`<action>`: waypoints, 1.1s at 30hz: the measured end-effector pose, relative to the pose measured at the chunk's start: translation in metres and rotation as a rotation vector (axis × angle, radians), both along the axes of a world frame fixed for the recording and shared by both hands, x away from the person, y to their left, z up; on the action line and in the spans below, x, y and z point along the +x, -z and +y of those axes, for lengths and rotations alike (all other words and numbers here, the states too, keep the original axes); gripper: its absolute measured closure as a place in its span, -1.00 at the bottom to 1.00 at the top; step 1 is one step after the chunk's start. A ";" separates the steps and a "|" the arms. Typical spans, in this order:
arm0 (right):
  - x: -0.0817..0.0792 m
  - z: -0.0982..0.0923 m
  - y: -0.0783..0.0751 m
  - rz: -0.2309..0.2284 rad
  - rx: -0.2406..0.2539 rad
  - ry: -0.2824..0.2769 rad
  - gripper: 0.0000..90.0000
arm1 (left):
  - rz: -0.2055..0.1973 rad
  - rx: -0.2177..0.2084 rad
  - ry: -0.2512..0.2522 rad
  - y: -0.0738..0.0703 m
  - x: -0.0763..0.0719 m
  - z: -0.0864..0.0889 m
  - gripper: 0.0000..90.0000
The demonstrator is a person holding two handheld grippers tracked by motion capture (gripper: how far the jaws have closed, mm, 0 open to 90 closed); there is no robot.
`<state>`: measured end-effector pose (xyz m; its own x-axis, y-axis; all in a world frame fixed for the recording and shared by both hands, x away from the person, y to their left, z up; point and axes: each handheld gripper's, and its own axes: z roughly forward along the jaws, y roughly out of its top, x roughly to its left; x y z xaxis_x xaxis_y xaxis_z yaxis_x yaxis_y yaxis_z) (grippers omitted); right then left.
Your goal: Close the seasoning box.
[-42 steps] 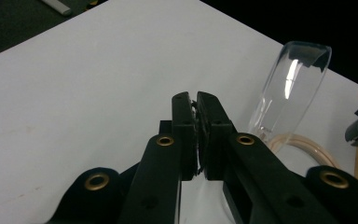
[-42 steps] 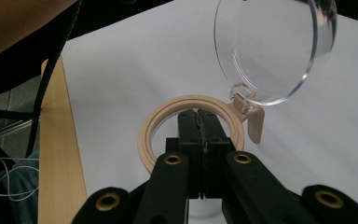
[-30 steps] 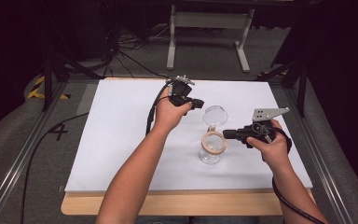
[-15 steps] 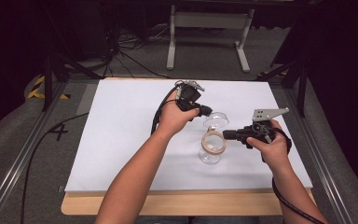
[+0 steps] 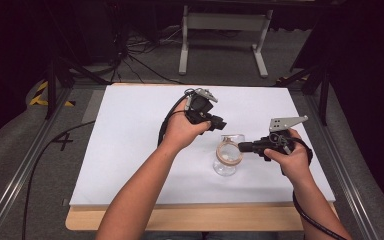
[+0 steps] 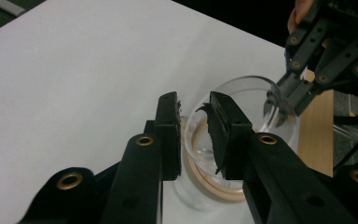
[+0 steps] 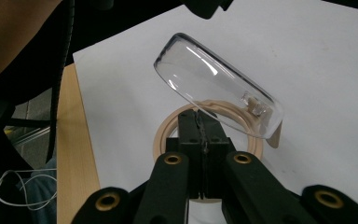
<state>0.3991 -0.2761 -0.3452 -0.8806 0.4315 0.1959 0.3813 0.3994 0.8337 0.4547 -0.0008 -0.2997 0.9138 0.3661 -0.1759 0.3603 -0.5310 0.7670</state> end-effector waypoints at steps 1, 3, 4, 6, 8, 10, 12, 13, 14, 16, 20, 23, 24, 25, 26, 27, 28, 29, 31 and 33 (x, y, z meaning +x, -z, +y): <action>0.000 0.000 0.000 0.000 0.000 0.000 1.00 | 0.000 0.000 0.000 0.000 0.000 0.000 0.62; -0.001 0.001 -0.001 -0.002 -0.013 -0.004 1.00 | -0.008 0.012 0.007 -0.002 -0.007 0.006 0.61; -0.002 0.001 -0.001 -0.003 -0.018 -0.009 1.00 | -0.017 0.020 0.010 -0.003 -0.011 0.010 0.60; -0.003 0.002 -0.002 -0.002 -0.027 -0.015 1.00 | -0.025 0.024 0.011 -0.004 -0.021 0.018 0.59; -0.004 0.003 -0.002 -0.003 -0.040 -0.020 1.00 | -0.024 0.030 0.012 -0.004 -0.031 0.027 0.58; -0.005 0.004 -0.003 -0.001 -0.054 -0.026 1.00 | -0.021 0.036 0.003 -0.002 -0.039 0.033 0.57; -0.005 0.004 -0.003 0.000 -0.058 -0.029 1.00 | -0.018 0.044 -0.001 -0.001 -0.043 0.038 0.56; -0.005 0.004 -0.003 0.002 -0.062 -0.033 1.00 | -0.018 0.047 -0.011 0.001 -0.048 0.042 0.56; -0.005 0.004 -0.003 0.003 -0.067 -0.036 1.00 | -0.019 0.051 -0.016 0.003 -0.052 0.045 0.55; -0.006 0.005 -0.002 0.006 -0.077 -0.040 1.00 | -0.023 0.056 -0.030 0.009 -0.059 0.052 0.54; -0.007 0.008 -0.001 0.012 -0.097 -0.047 1.00 | -0.010 0.043 -0.063 0.023 -0.071 0.066 0.51; -0.008 0.009 0.000 0.012 -0.109 -0.052 1.00 | -0.001 0.044 -0.087 0.031 -0.077 0.076 0.50; -0.008 0.009 0.000 0.016 -0.112 -0.052 1.00 | 0.003 0.036 -0.093 0.034 -0.080 0.080 0.48; -0.008 0.010 0.001 0.017 -0.115 -0.051 1.00 | 0.005 0.026 -0.093 0.036 -0.080 0.083 0.47; -0.008 0.010 0.001 0.017 -0.118 -0.053 1.00 | 0.018 0.009 -0.104 0.038 -0.081 0.086 0.47; -0.008 0.010 0.001 0.018 -0.124 -0.053 1.00 | 0.022 0.020 -0.111 0.041 -0.080 0.089 0.46; -0.009 0.010 0.001 0.018 -0.130 -0.053 1.00 | 0.025 0.039 -0.124 0.043 -0.079 0.091 0.44; -0.009 0.011 0.002 0.016 -0.133 -0.054 1.00 | 0.021 0.058 -0.140 0.045 -0.078 0.094 0.44; -0.009 0.011 0.002 0.021 -0.142 -0.060 1.00 | 0.044 0.055 -0.158 0.051 -0.077 0.099 0.43; -0.009 0.012 0.003 0.033 -0.147 -0.067 1.00 | 0.056 0.049 -0.158 0.054 -0.075 0.102 0.43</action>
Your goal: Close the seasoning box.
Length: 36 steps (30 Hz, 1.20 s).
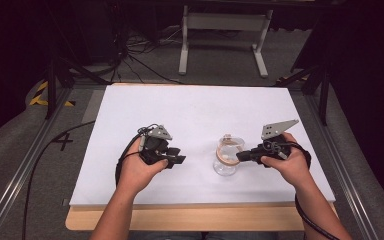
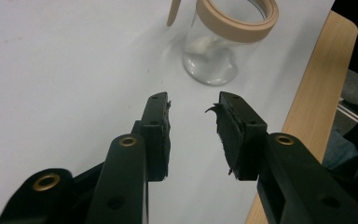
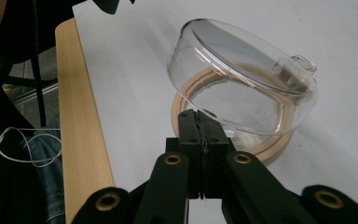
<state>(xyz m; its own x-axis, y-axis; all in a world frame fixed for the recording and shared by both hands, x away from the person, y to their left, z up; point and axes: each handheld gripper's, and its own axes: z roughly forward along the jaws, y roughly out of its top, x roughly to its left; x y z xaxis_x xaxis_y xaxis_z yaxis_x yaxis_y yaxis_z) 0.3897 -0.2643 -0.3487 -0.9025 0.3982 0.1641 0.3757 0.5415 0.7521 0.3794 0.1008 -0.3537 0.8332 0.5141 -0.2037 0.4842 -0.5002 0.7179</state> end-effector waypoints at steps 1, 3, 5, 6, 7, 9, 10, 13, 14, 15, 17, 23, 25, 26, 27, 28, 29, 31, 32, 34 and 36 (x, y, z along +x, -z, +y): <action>0.000 0.000 0.001 0.003 -0.001 -0.004 1.00 | 0.003 0.009 -0.001 0.001 0.000 0.001 0.43; 0.000 0.001 0.002 0.009 -0.009 -0.011 1.00 | 0.006 0.012 -0.008 0.002 0.000 0.003 0.42; -0.001 0.002 0.002 0.016 -0.016 -0.018 1.00 | 0.011 0.014 -0.013 0.002 0.000 0.005 0.42; -0.001 0.002 0.002 0.016 -0.016 -0.018 1.00 | 0.011 0.014 -0.013 0.002 0.000 0.005 0.41; -0.001 0.003 0.003 0.018 -0.019 -0.021 1.00 | 0.012 0.006 -0.019 0.004 0.000 0.005 0.41; -0.001 0.003 0.003 0.023 -0.026 -0.025 1.00 | 0.011 0.009 -0.023 0.005 0.000 0.006 0.41; -0.001 0.002 0.003 0.026 -0.027 -0.026 1.00 | 0.018 0.011 -0.024 0.006 0.001 0.006 0.41; -0.002 0.002 0.004 0.034 -0.033 -0.031 1.00 | 0.023 0.013 -0.023 0.007 0.001 0.006 0.40; -0.002 0.002 0.004 0.037 -0.038 -0.032 1.00 | 0.024 0.015 -0.019 0.007 0.000 0.006 0.40; -0.003 0.003 0.004 0.040 -0.041 -0.036 1.00 | 0.023 0.014 -0.016 0.007 0.000 0.005 0.40; -0.003 0.003 0.005 0.047 -0.047 -0.041 1.00 | 0.022 0.018 -0.011 0.007 0.000 0.005 0.40; -0.002 0.003 0.008 0.062 -0.066 -0.048 1.00 | 0.027 0.016 -0.008 0.008 -0.001 0.004 0.39; -0.003 0.003 0.008 0.067 -0.068 -0.049 1.00 | 0.029 0.020 -0.001 0.007 -0.002 0.004 0.38; -0.003 0.003 0.008 0.068 -0.069 -0.050 1.00 | 0.028 0.019 0.000 0.007 -0.002 0.003 0.38; -0.003 0.003 0.009 0.070 -0.070 -0.051 1.00 | 0.027 0.019 0.002 0.007 -0.002 0.003 0.38; -0.003 0.002 0.009 0.073 -0.073 -0.052 1.00 | 0.024 0.020 0.004 0.007 -0.002 0.003 0.38; -0.003 0.002 0.009 0.074 -0.078 -0.053 1.00 | 0.024 0.021 0.004 0.007 -0.002 0.003 0.38; -0.003 0.002 0.010 0.079 -0.081 -0.054 1.00 | 0.028 0.021 0.001 0.007 -0.003 0.003 0.37; -0.003 0.002 0.010 0.081 -0.087 -0.055 1.00 | 0.028 0.020 -0.003 0.006 -0.003 0.003 0.36; -0.003 0.002 0.011 0.083 -0.096 -0.058 1.00 | 0.025 0.016 -0.004 0.006 -0.003 0.004 0.34; -0.004 0.002 0.010 0.082 -0.096 -0.060 1.00 | 0.026 0.010 -0.004 0.005 -0.004 0.004 0.34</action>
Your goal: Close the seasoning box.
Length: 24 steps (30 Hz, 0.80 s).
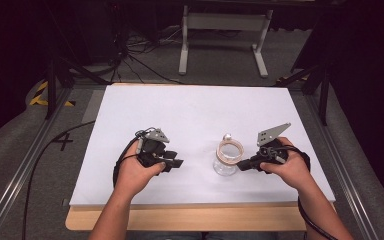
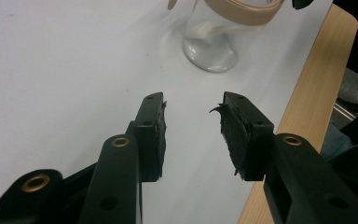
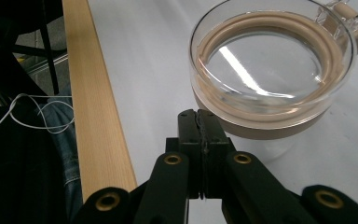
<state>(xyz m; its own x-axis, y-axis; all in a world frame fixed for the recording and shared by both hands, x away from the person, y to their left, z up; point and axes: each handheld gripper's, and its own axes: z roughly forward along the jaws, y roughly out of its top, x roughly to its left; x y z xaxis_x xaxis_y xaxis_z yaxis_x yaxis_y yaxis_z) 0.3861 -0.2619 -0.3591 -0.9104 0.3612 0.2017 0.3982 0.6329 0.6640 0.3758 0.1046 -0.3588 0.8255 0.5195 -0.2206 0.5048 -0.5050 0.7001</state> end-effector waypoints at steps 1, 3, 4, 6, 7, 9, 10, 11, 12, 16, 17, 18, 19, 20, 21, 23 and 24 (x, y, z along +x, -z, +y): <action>0.000 0.000 0.000 -0.001 0.002 0.001 1.00 | 0.001 -0.001 0.001 0.000 0.000 0.000 0.34; 0.000 0.000 -0.001 -0.004 0.005 -0.001 1.00 | -0.005 -0.003 -0.001 0.000 0.000 0.000 0.33; -0.001 0.000 -0.001 -0.003 0.005 0.001 1.00 | -0.004 0.000 -0.002 0.000 0.000 0.000 0.32; -0.001 -0.001 -0.002 -0.010 0.008 0.003 1.00 | -0.010 0.003 -0.012 0.000 0.000 0.001 0.28; -0.001 -0.002 -0.003 -0.013 0.013 0.004 1.00 | -0.012 0.004 -0.016 0.000 0.001 0.001 0.26; -0.001 -0.003 -0.004 -0.013 0.014 0.006 1.00 | -0.015 0.004 -0.021 0.000 0.001 0.002 0.23; -0.001 -0.005 -0.005 -0.020 0.024 0.012 1.00 | -0.026 -0.007 -0.030 0.000 0.002 0.002 0.23; -0.002 -0.008 -0.009 -0.033 0.042 0.025 0.98 | -0.032 -0.008 -0.036 0.000 0.002 0.003 0.19; -0.002 -0.011 -0.011 -0.043 0.056 0.034 0.94 | -0.028 -0.005 -0.042 0.000 0.002 0.003 0.17; -0.003 -0.023 -0.021 -0.081 0.114 0.082 0.77 | -0.040 -0.004 -0.058 0.001 0.004 0.006 0.12; -0.003 -0.028 -0.023 -0.096 0.134 0.106 0.75 | -0.042 -0.003 -0.067 0.002 0.004 0.007 0.11; -0.003 -0.033 -0.026 -0.104 0.145 0.124 0.73 | -0.045 -0.005 -0.074 0.002 0.004 0.008 0.10; -0.003 -0.037 -0.027 -0.110 0.156 0.142 0.69 | -0.045 -0.002 -0.075 0.002 0.005 0.009 0.09; -0.003 -0.040 -0.029 -0.119 0.162 0.154 0.64 | -0.048 -0.011 -0.086 0.004 0.005 0.009 0.08; -0.003 -0.046 -0.030 -0.127 0.174 0.175 0.62 | -0.050 -0.010 -0.090 0.004 0.006 0.010 0.07; -0.003 -0.054 -0.033 -0.139 0.185 0.208 0.57 | -0.052 -0.007 -0.103 0.005 0.006 0.012 0.06; -0.002 -0.059 -0.033 -0.153 0.185 0.223 0.55 | -0.058 -0.005 -0.102 0.005 0.007 0.013 0.05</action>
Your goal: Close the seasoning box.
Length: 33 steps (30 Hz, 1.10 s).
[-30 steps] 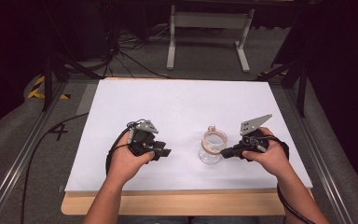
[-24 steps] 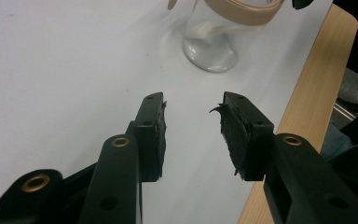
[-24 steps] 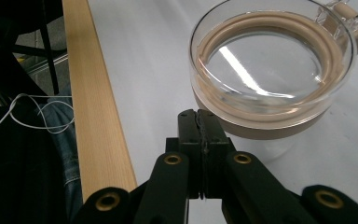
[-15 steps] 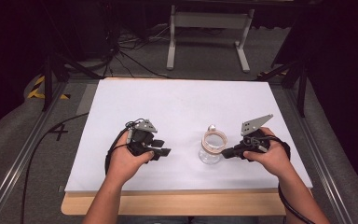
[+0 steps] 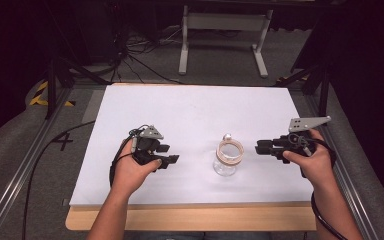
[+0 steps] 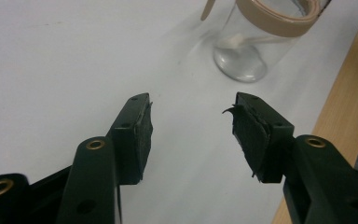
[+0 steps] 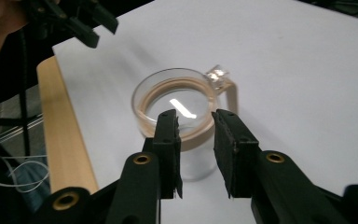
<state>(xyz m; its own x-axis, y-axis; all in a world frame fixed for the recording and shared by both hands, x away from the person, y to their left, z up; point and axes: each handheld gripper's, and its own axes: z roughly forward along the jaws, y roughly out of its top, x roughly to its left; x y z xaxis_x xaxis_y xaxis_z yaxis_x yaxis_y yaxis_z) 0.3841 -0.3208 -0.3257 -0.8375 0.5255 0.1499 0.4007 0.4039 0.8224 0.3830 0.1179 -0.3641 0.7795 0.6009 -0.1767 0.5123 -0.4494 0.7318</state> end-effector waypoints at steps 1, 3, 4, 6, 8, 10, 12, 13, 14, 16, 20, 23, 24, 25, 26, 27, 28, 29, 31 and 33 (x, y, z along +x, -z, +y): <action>0.000 -0.003 0.000 -0.003 0.002 0.014 0.54 | 0.001 0.002 -0.005 0.000 0.000 0.001 0.05; 0.002 -0.013 -0.001 -0.010 0.007 0.047 0.49 | 0.000 0.002 -0.014 0.001 0.001 0.004 0.05; 0.002 -0.015 -0.001 -0.014 0.010 0.059 0.48 | -0.001 0.002 -0.023 0.002 0.002 0.005 0.04; 0.004 -0.023 0.000 -0.029 -0.002 0.092 0.44 | -0.005 0.004 -0.036 0.003 0.004 0.009 0.03; 0.006 -0.030 0.003 -0.037 -0.015 0.121 0.37 | -0.008 0.001 -0.049 0.005 0.005 0.012 0.02; 0.010 -0.038 0.007 -0.048 -0.033 0.150 0.28 | -0.006 0.000 -0.066 0.007 0.006 0.015 -0.01; 0.015 -0.045 0.013 -0.046 -0.049 0.176 0.23 | -0.013 -0.001 -0.078 0.010 0.008 0.018 -0.05; 0.017 -0.048 0.016 -0.046 -0.054 0.186 0.21 | -0.017 0.002 -0.083 0.011 0.009 0.020 -0.07; 0.019 -0.052 0.019 -0.041 -0.057 0.194 0.17 | -0.011 -0.004 -0.091 0.014 0.011 0.022 -0.09; 0.025 -0.059 0.030 0.013 -0.042 0.207 0.09 | -0.014 -0.007 -0.112 0.018 0.014 0.025 -0.14; 0.033 -0.067 0.044 0.039 -0.066 0.232 0.07 | -0.011 -0.006 -0.143 0.026 0.018 0.029 -0.19; 0.038 -0.072 0.055 0.040 -0.092 0.254 0.06 | -0.012 -0.007 -0.153 0.033 0.023 0.034 -0.21; 0.039 -0.074 0.058 0.038 -0.103 0.256 0.05 | -0.012 -0.007 -0.156 0.036 0.024 0.035 -0.23; 0.041 -0.075 0.061 0.036 -0.117 0.259 0.04 | -0.021 -0.006 -0.162 0.039 0.026 0.036 -0.23; 0.043 -0.077 0.066 0.036 -0.135 0.260 0.04 | -0.016 -0.010 -0.167 0.042 0.026 0.037 -0.23; 0.043 -0.077 0.068 0.040 -0.141 0.268 0.04 | -0.017 -0.004 -0.170 0.043 0.028 0.038 -0.23; 0.045 -0.078 0.071 0.031 -0.153 0.268 0.04 | -0.019 0.001 -0.170 0.045 0.029 0.038 -0.23; 0.045 -0.079 0.073 0.030 -0.160 0.269 0.04 | -0.016 0.000 -0.174 0.047 0.029 0.039 -0.23; 0.047 -0.080 0.078 0.027 -0.167 0.269 0.04 | -0.013 0.013 -0.170 0.052 0.031 0.040 -0.24; 0.049 -0.080 0.084 0.036 -0.164 0.268 0.03 | -0.007 0.017 -0.170 0.055 0.033 0.040 -0.24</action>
<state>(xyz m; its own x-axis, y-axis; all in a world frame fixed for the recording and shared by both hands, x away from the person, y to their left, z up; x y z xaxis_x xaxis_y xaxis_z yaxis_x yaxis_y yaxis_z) 0.4330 -0.4010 -0.4094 -0.6614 0.7466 0.0717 0.5383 0.4059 0.7386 0.4156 0.1583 -0.4192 0.6672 0.7274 -0.1606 0.5775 -0.3688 0.7284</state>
